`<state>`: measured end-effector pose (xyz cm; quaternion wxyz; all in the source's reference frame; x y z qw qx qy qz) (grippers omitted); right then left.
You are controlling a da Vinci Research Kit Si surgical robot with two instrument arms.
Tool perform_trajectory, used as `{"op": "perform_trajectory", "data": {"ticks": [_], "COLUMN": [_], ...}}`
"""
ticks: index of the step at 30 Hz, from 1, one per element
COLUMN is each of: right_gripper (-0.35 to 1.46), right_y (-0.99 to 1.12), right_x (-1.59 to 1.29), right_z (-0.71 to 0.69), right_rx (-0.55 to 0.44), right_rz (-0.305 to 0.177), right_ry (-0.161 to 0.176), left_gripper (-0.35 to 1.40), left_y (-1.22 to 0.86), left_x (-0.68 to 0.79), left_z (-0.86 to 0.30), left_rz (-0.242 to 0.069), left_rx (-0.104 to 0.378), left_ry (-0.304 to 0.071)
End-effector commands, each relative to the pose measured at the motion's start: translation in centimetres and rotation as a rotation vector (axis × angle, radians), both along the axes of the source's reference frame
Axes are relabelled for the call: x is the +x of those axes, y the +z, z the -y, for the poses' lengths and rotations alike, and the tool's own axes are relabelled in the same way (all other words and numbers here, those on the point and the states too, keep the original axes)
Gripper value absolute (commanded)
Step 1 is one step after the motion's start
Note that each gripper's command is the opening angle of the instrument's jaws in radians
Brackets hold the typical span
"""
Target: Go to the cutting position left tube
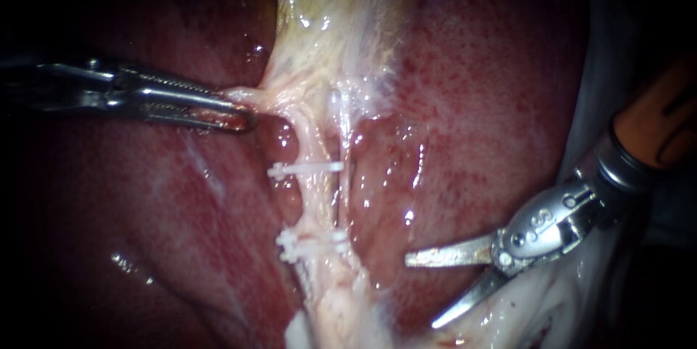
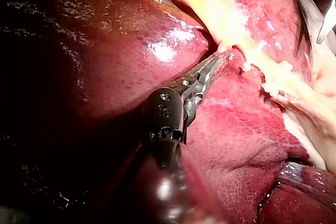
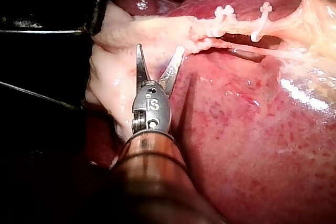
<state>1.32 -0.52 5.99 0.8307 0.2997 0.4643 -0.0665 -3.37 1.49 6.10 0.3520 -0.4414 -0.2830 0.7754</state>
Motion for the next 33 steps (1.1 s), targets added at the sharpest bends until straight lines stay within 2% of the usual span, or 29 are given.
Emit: {"op": "perform_trajectory", "data": {"ticks": [1, 5, 9, 13, 15, 19, 22, 26, 31, 33], "right_gripper": [1.38, 1.38, 1.4, 1.42, 1.42, 1.43, 1.43, 1.43, 1.43, 1.43], "right_y": [0.0, 0.01, 0.02, 0.04, 0.03, 0.03, 0.03, 0.08, 0.21, 0.28], "right_x": [0.0, 0.01, 0.01, 0.03, 0.04, 0.21, 0.37, 0.61, 0.79, 0.86], "right_z": [0.0, -0.01, -0.02, -0.03, -0.04, -0.1, -0.16, -0.24, -0.35, -0.4], "right_rx": [0.0, 0.0, -0.007, -0.008, -0.001, 0.082, 0.165, 0.262, 0.323, 0.351], "right_rz": [0.0, 0.001, 0.004, 0.005, 0.002, 0.037, 0.095, 0.166, 0.17, 0.172], "right_ry": [0.001, 0.002, 0.012, 0.016, 0.023, 0.079, 0.13, 0.168, 0.21, 0.217], "left_gripper": [-0.35, -0.35, -0.35, -0.35, -0.35, -0.35, -0.35, -0.35, -0.35, -0.35], "left_y": [-0.03, -0.19, -0.44, -0.61, -0.64, -0.64, -0.64, -0.65, -0.65, -0.65], "left_x": [0.02, 0.16, 0.42, 0.57, 0.58, 0.55, 0.54, 0.54, 0.51, 0.5], "left_z": [-0.02, -0.12, -0.3, -0.41, -0.41, -0.38, -0.37, -0.36, -0.34, -0.33], "left_rz": [0.001, 0.001, 0.014, 0.01, 0.01, 0.007, 0.007, 0.006, 0.003, 0.004], "left_rx": [0.001, 0.004, 0.007, -0.01, -0.011, -0.013, -0.013, -0.014, -0.016, -0.016], "left_ry": [0.001, -0.004, -0.046, -0.063, -0.068, -0.071, -0.072, -0.072, -0.077, -0.075]}}
